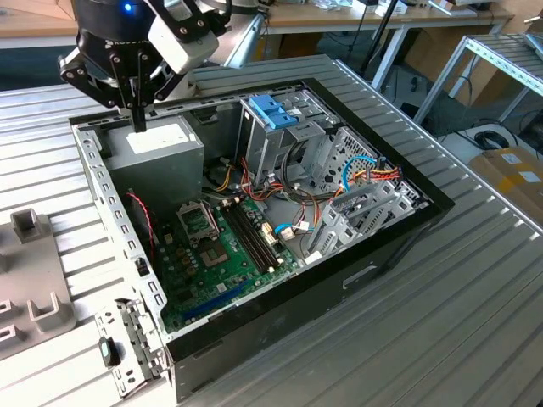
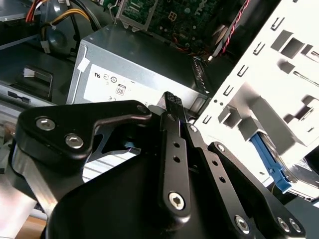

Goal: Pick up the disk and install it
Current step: 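Reach for the disk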

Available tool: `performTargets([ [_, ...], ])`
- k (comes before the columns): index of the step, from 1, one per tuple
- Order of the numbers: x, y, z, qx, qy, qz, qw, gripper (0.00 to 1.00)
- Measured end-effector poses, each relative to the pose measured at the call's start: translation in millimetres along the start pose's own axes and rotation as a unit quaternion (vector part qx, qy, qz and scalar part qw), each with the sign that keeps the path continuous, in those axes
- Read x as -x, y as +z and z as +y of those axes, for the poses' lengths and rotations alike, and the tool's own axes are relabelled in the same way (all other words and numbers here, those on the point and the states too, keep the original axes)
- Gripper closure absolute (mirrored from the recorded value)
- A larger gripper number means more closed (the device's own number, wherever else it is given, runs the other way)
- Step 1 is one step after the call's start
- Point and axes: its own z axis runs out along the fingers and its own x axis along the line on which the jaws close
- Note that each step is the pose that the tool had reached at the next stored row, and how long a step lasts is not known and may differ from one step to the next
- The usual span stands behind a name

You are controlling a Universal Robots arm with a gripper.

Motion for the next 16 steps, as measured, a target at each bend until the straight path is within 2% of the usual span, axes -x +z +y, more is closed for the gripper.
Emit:
performTargets([
  [16, -19.0, -0.5, -1.4, 0.0001, 0.0, -0.0001, 1.0, 0.9],
])
